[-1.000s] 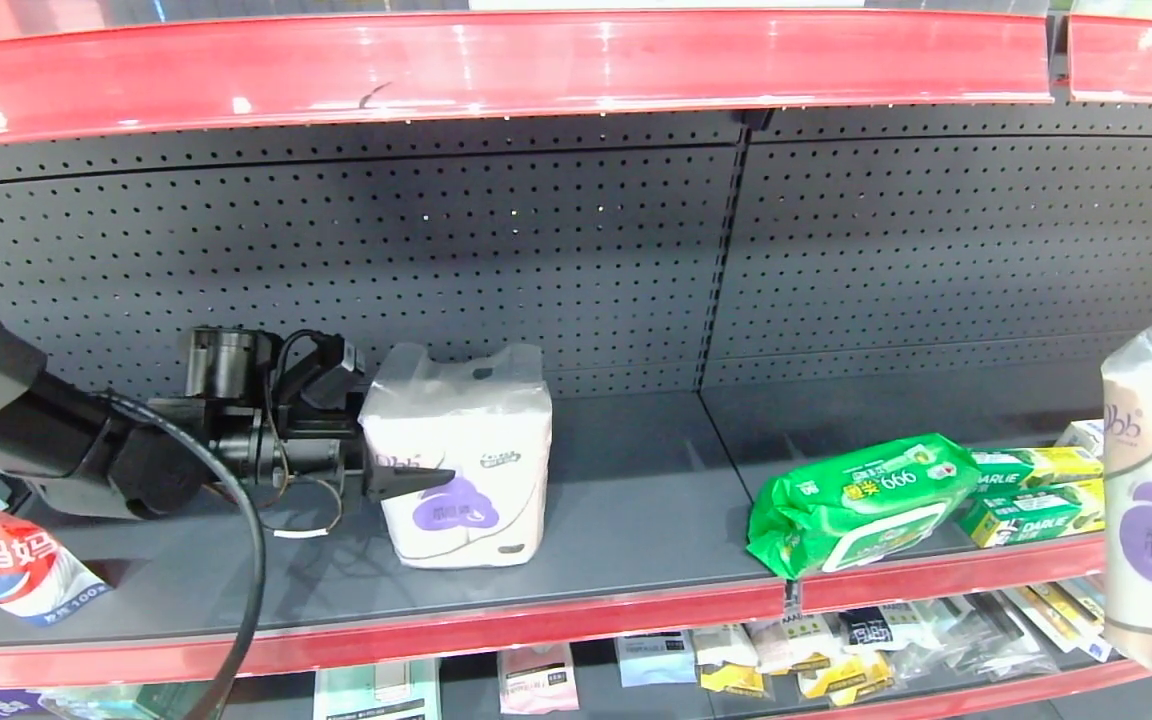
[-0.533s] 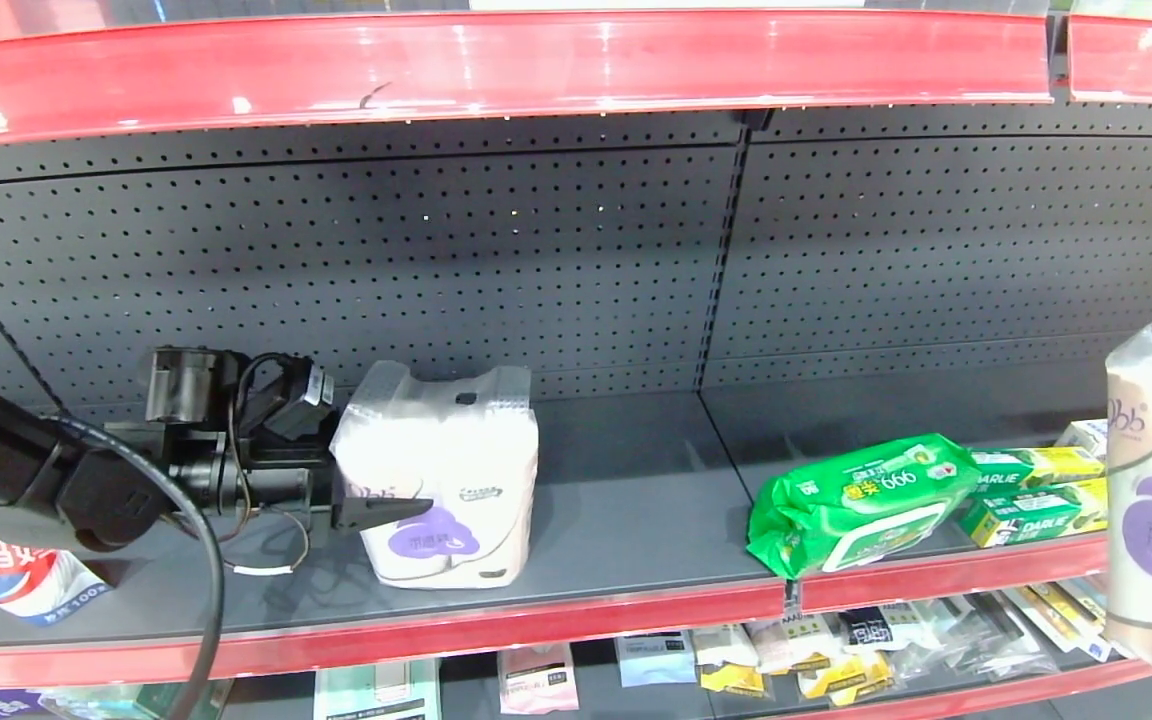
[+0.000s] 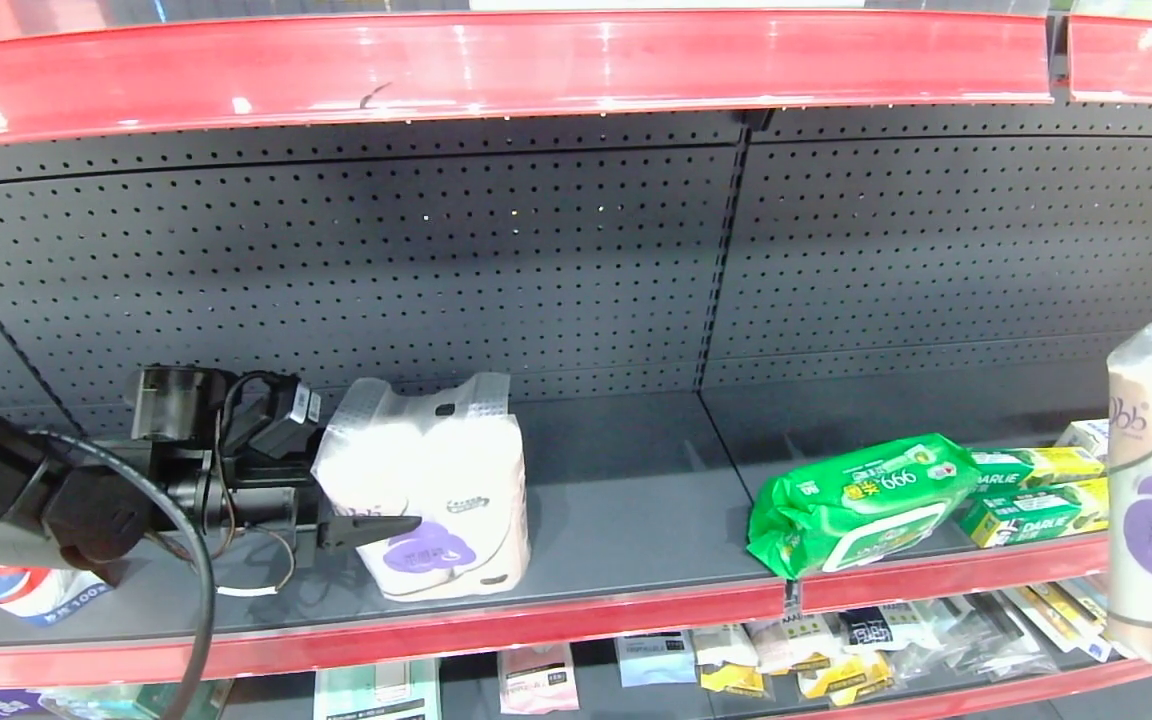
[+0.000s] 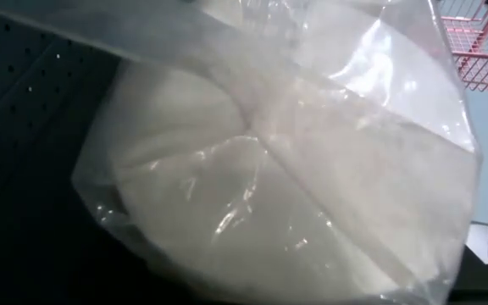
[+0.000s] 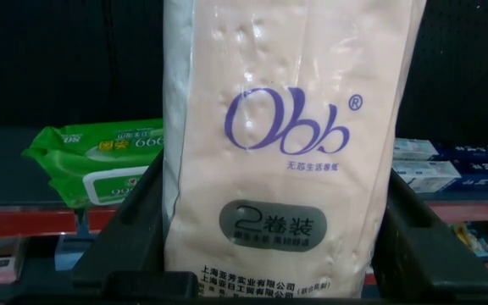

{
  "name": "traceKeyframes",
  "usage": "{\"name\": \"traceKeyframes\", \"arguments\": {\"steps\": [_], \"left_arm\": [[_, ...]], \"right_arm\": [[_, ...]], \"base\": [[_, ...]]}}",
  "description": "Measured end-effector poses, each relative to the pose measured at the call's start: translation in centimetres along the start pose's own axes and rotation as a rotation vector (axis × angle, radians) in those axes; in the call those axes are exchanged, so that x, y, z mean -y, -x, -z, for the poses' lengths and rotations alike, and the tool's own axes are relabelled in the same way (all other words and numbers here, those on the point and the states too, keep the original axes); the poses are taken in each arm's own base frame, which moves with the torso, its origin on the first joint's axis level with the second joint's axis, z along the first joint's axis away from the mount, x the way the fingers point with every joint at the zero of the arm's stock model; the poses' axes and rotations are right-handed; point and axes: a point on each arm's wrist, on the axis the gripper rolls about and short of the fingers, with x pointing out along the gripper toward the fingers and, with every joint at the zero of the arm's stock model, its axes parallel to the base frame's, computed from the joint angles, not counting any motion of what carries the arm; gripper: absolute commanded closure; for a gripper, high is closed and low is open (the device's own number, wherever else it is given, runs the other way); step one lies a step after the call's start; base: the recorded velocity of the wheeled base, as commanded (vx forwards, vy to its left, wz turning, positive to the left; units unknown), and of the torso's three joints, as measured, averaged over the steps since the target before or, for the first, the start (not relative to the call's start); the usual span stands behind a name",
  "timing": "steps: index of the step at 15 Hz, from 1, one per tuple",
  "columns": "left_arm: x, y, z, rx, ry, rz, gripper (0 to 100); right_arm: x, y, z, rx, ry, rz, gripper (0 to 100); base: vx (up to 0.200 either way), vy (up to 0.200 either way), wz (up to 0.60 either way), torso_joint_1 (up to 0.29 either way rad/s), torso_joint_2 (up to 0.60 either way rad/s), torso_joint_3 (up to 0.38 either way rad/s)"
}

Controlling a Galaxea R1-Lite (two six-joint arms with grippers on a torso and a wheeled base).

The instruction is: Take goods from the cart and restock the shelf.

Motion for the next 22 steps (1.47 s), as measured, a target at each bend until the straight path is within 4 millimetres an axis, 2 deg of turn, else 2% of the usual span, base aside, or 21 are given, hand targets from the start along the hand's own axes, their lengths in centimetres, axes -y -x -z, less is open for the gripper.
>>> {"name": "traceKeyframes", "arguments": {"steps": [10,22], "left_arm": [[1.2,0.3,0.5,0.01,0.033,0.029,100],[1.4,0.3,0.6,0.023,0.043,0.049,100]], "right_arm": [[0.0,-0.3,0.0,-0.01,0.001,-0.003,100],[0.0,-0.4,0.0,-0.014,0.001,-0.004,100]], "base": [[0.0,0.0,0.0,0.0,0.0,0.0],[0.0,0.0,0.0,0.0,0.0,0.0]]}}
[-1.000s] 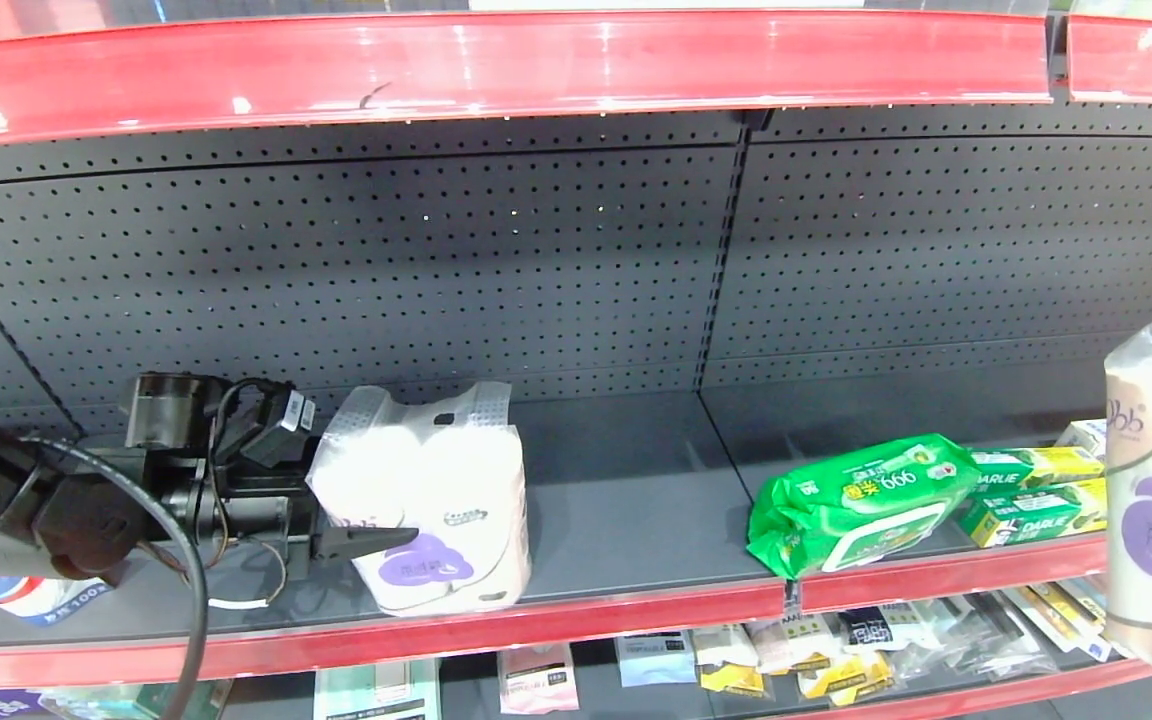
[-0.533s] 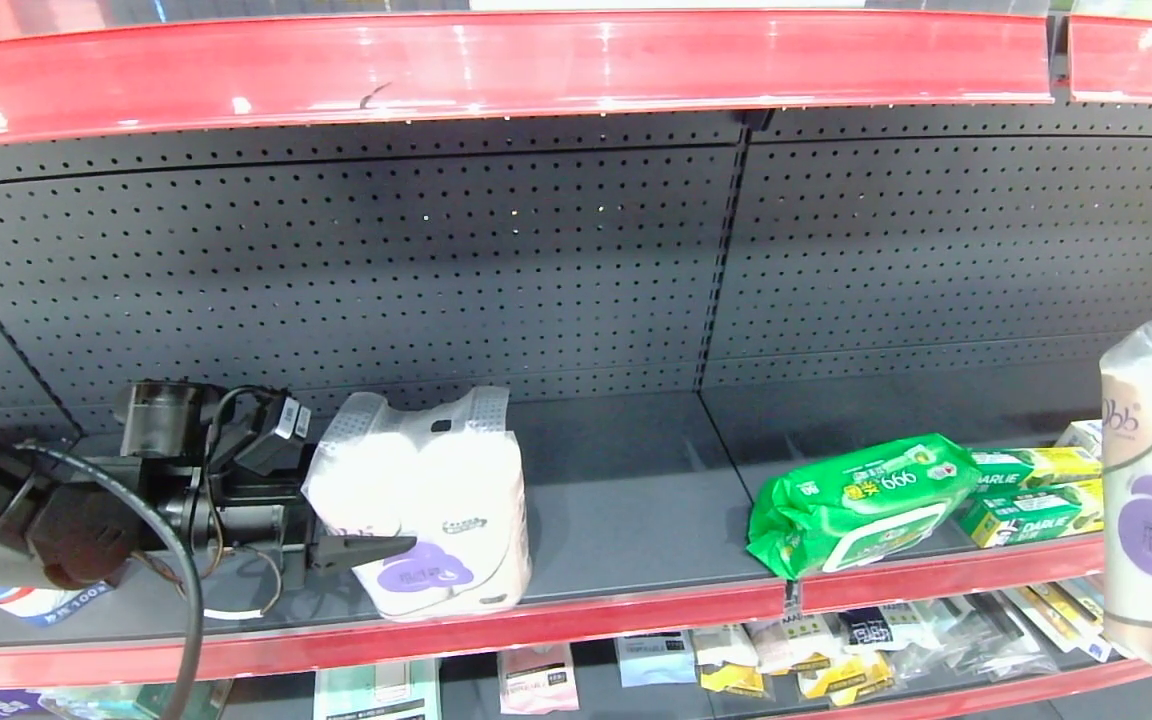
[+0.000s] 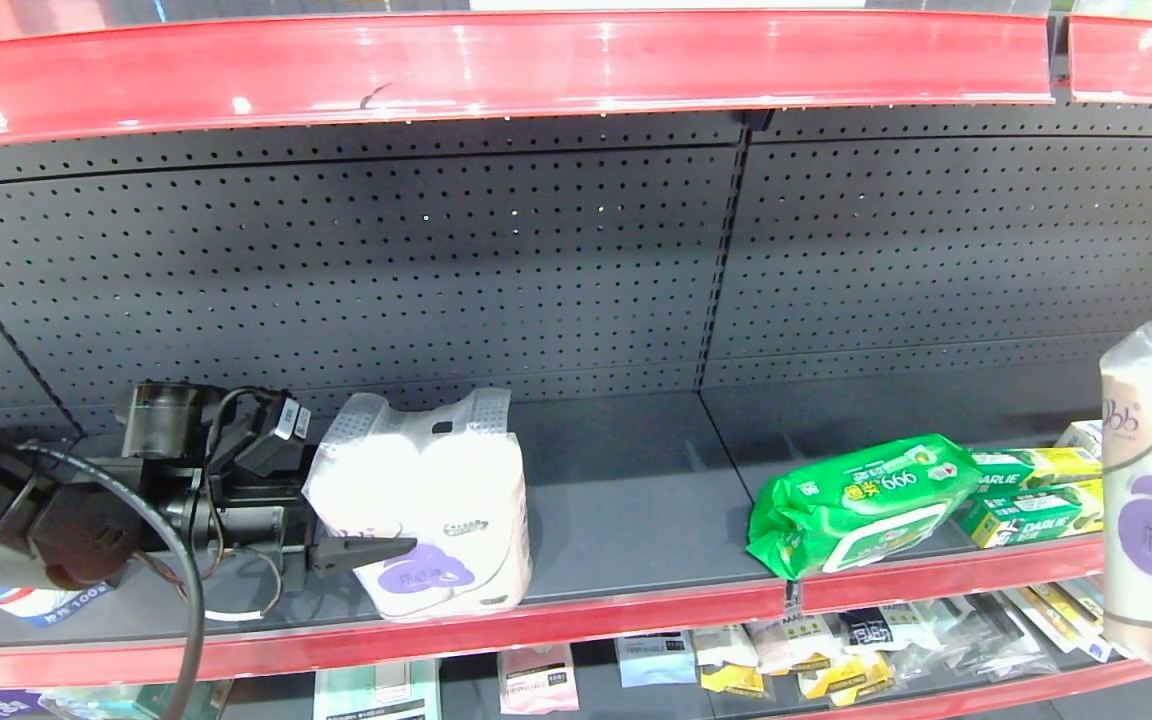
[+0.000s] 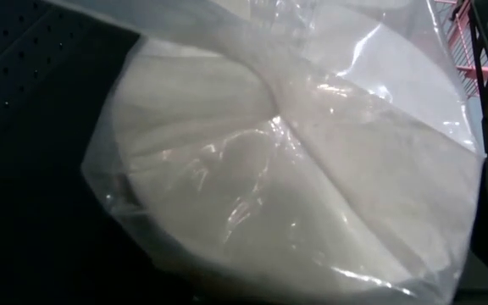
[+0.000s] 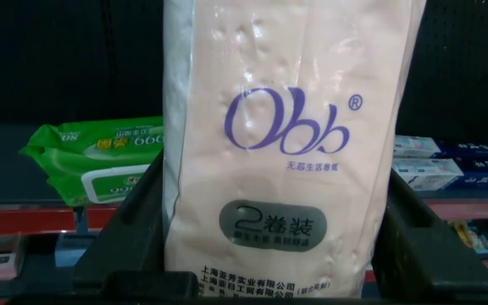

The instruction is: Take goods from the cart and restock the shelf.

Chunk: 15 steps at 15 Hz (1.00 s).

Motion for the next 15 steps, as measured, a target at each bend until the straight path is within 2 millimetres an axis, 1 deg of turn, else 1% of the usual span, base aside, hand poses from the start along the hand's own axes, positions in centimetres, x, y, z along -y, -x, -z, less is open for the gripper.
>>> {"name": "traceKeyframes", "arguments": {"steps": [9,15], "left_arm": [[-0.06,-0.04,0.01,-0.036,0.0,-0.037,100],[-0.06,-0.1,-0.08,-0.022,-0.002,-0.022,100]], "right_arm": [[0.02,0.02,-0.03,0.002,0.0,0.002,100],[0.02,-0.01,-0.02,0.0,0.001,0.002,100]], "base": [[0.0,0.0,0.0,0.0,0.0,0.0],[0.0,0.0,0.0,0.0,0.0,0.0]]}}
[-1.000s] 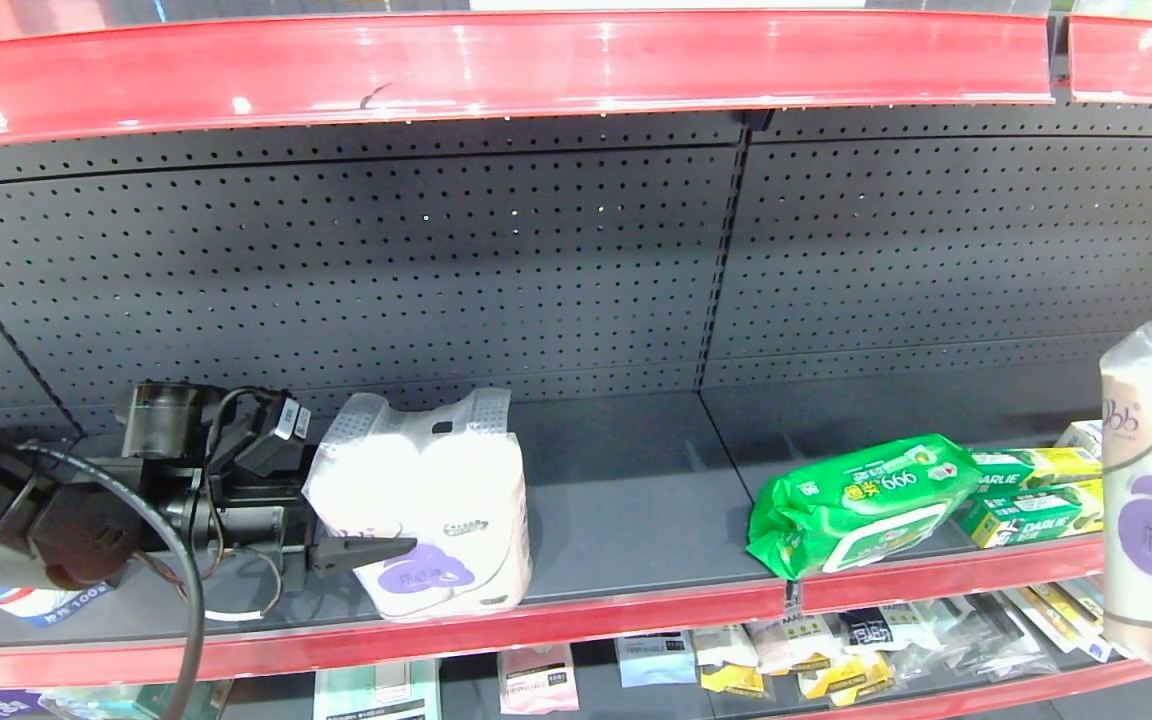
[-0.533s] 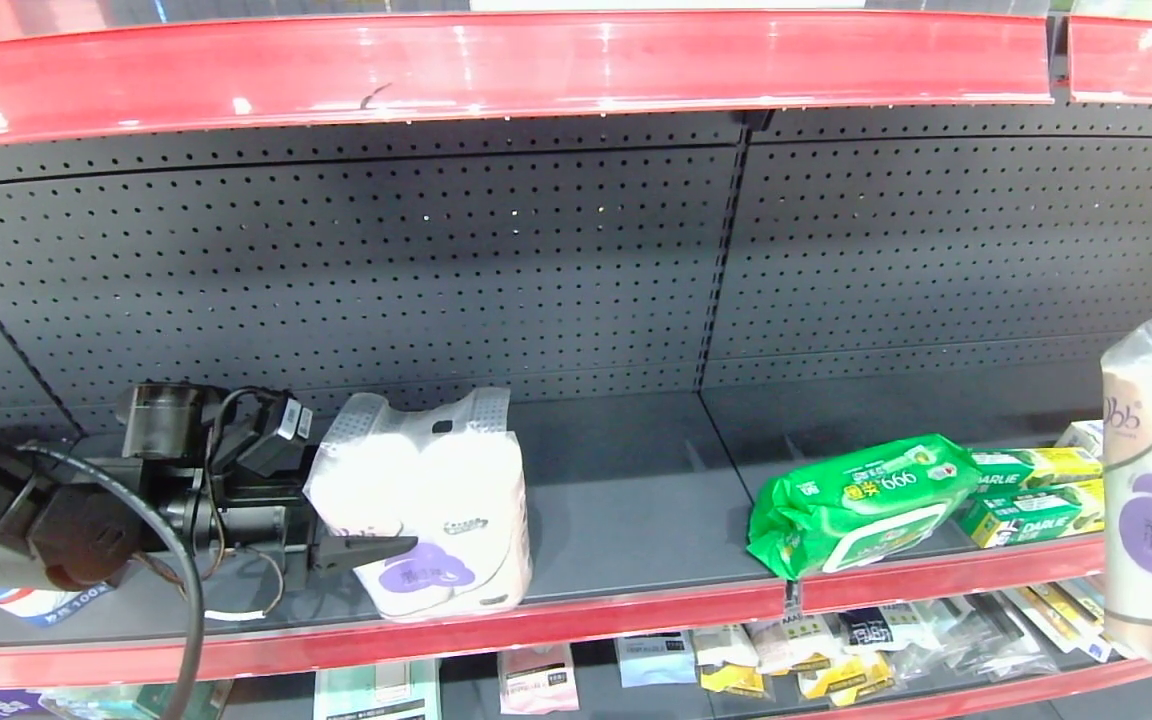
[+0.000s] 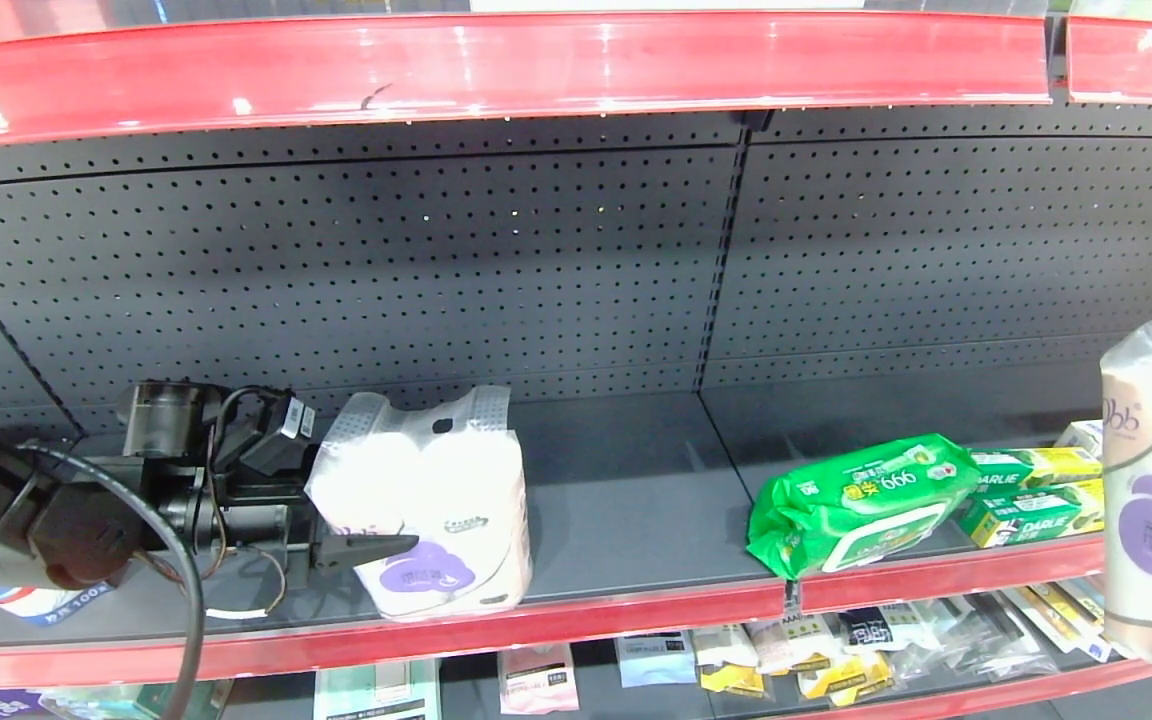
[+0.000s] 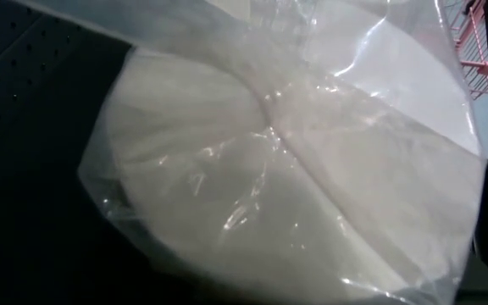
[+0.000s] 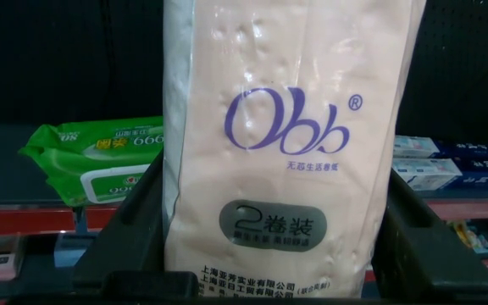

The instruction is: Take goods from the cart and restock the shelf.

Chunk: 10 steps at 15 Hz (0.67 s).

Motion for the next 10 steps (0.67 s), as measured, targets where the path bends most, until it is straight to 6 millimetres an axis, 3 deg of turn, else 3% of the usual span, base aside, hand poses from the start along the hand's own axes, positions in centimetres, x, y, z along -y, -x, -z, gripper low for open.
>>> {"name": "traceKeyframes", "arguments": {"steps": [3,4,10], "left_arm": [[0.03,-0.05,0.0,0.005,-0.001,0.007,100],[0.06,-0.06,0.02,0.006,-0.001,0.008,0],[0.1,-0.04,0.17,0.004,0.013,0.011,0]], "right_arm": [[-0.02,0.0,0.05,-0.002,0.0,-0.001,100],[-0.02,-0.01,0.08,-0.003,0.0,-0.001,100],[-0.05,-0.01,0.17,-0.006,0.0,-0.002,100]], "base": [[0.0,0.0,0.0,0.0,0.0,0.0],[0.0,0.0,0.0,0.0,0.0,0.0],[0.0,0.0,0.0,0.0,0.0,0.0]]}}
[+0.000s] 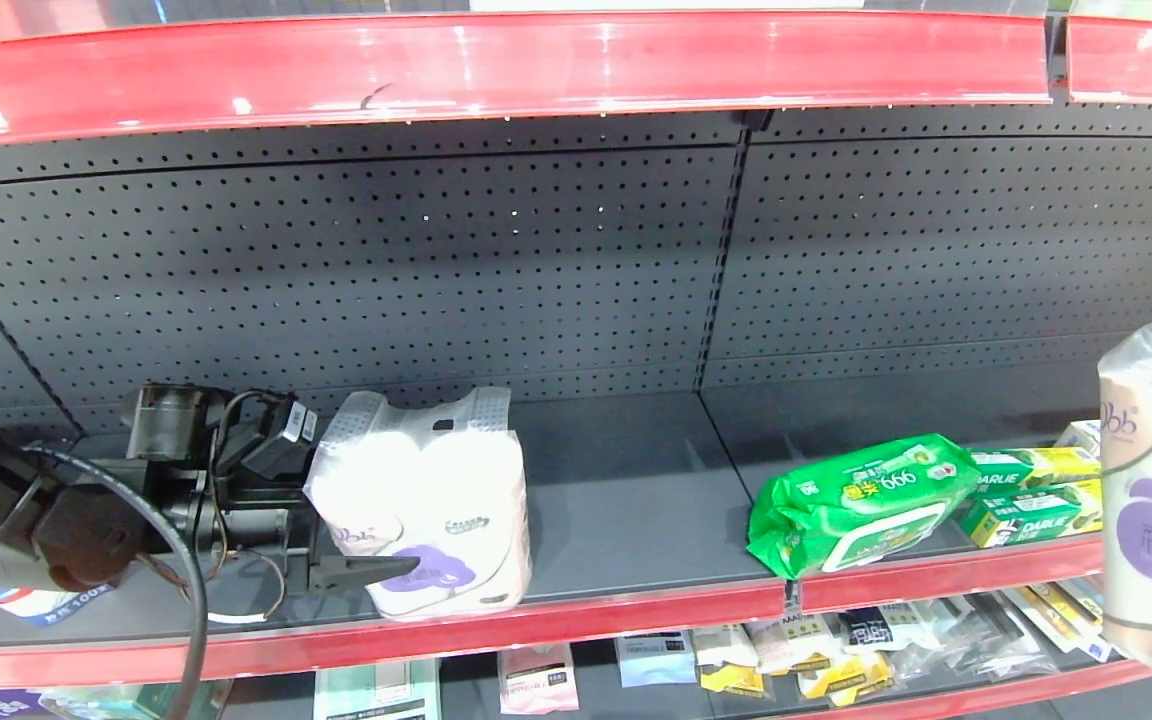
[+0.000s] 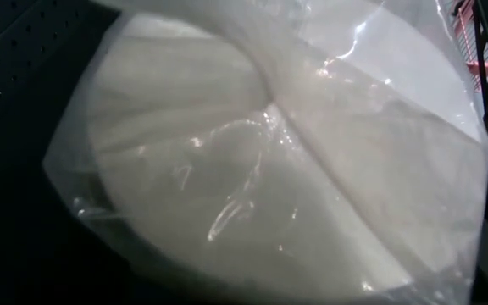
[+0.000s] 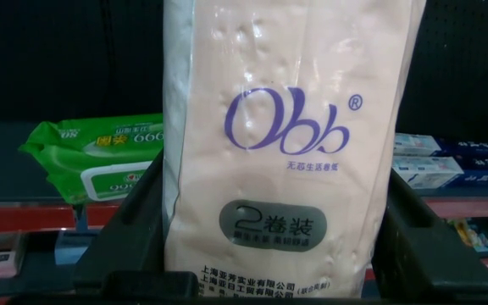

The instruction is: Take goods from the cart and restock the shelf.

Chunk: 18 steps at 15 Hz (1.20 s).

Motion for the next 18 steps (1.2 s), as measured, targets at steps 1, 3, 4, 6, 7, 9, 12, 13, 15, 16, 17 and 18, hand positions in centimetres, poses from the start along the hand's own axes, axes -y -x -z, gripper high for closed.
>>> {"name": "traceKeyframes", "arguments": {"steps": [1,3,4,6,7,9,12,13,15,16,17,18], "left_arm": [[0.0,0.0,0.0,0.002,0.0,0.0,0],[0.0,0.3,-0.2,0.009,-0.002,-0.002,0],[0.1,0.4,-0.4,0.011,-0.001,-0.006,0],[0.2,0.9,-0.8,0.025,0.006,-0.007,0],[0.2,1.1,-1.2,0.031,0.009,-0.012,0],[0.2,1.6,-2.1,0.044,0.006,-0.027,0],[0.3,2.4,-3.7,0.064,0.037,-0.05,0],[0.4,2.8,-4.1,0.069,0.033,-0.061,0],[0.3,3.4,-4.6,0.076,0.019,-0.082,0],[0.3,3.6,-4.7,0.078,0.025,-0.09,0],[0.3,4.0,-5.0,0.083,0.049,-0.103,0],[0.2,4.5,-5.4,0.087,0.06,-0.121,0]], "right_arm": [[0.0,0.0,0.0,-0.001,0.0,-0.001,100],[0.0,0.0,0.0,-0.001,0.001,-0.001,100],[0.0,0.0,0.0,-0.001,0.001,-0.001,100],[0.0,0.0,0.1,-0.003,0.001,-0.001,100],[0.0,0.0,0.1,-0.005,0.0,-0.001,100],[0.0,0.0,0.1,-0.005,0.001,-0.002,100],[-0.1,0.0,0.2,-0.006,0.001,-0.002,100],[-0.1,0.0,0.2,-0.008,0.001,-0.004,100],[-0.1,-0.1,0.3,-0.013,0.002,-0.006,100],[-0.1,-0.1,0.3,-0.015,0.002,-0.007,100],[-0.1,-0.2,0.4,-0.017,0.002,-0.009,100],[-0.1,-0.2,0.4,-0.02,0.003,-0.01,100]], "base": [[0.0,0.0,0.0,0.0,0.0,0.0],[0.0,0.0,0.0,0.0,0.0,0.0],[0.0,0.0,0.0,0.0,0.0,0.0],[0.0,0.0,0.0,0.0,0.0,0.0],[0.0,0.0,0.0,0.0,0.0,0.0],[0.0,0.0,0.0,0.0,0.0,0.0],[0.0,0.0,0.0,0.0,0.0,0.0],[0.0,0.0,0.0,0.0,0.0,0.0],[0.0,0.0,0.0,0.0,0.0,0.0],[0.0,0.0,0.0,0.0,0.0,0.0],[0.0,0.0,0.0,0.0,0.0,0.0],[0.0,0.0,0.0,0.0,0.0,0.0]]}}
